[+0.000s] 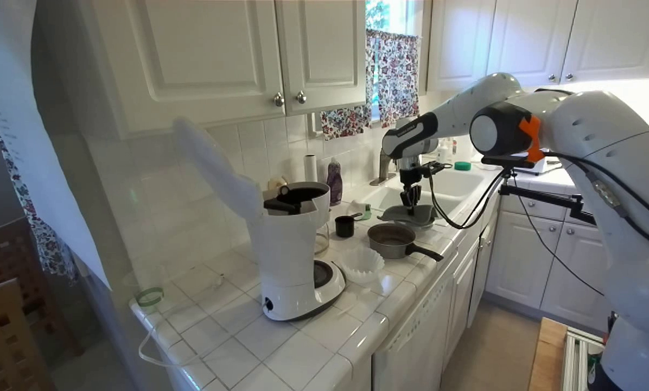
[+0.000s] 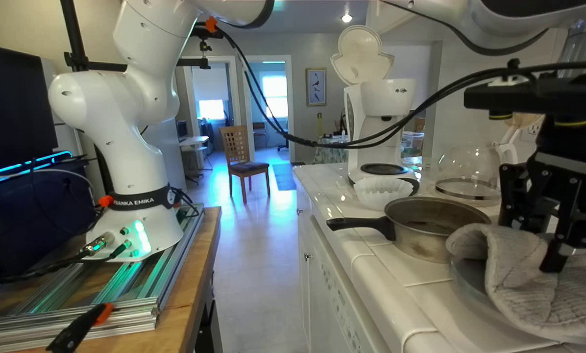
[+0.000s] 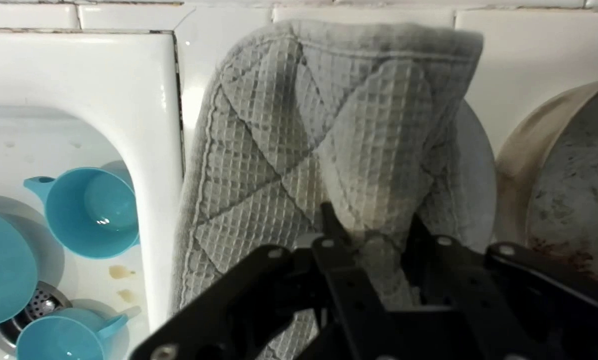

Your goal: Use the grey mat to remove the lid from the pot

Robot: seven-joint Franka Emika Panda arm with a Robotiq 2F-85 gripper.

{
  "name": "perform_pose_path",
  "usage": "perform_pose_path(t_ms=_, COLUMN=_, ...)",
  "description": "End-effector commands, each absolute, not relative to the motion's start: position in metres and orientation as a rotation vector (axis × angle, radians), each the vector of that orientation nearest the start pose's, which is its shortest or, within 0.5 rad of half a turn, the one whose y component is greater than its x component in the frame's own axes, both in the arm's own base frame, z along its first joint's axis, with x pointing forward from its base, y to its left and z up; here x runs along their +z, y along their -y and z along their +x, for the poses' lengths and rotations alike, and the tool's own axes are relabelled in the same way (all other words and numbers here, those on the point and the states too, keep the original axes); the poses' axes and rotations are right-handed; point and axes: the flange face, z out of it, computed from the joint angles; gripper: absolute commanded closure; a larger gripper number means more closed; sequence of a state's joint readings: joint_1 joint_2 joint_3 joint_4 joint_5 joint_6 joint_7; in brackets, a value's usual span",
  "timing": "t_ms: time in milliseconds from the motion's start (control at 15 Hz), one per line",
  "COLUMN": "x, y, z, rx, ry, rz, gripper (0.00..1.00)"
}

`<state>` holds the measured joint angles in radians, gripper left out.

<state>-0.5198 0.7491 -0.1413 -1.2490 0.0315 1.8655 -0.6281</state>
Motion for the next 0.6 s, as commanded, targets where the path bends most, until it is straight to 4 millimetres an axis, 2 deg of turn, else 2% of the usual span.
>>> perform_pose_path(t_ms=0, x=0.3065, y=0.4327, z=0.6024, rx=0.234, ry=0.015, rz=-3.091, gripper=0.93)
perform_pose_path(t_ms=533, x=0.2969, y=0.4324, z=0.6085, rx=0.273, ry=0.028, rz=-3.089, gripper=0.93)
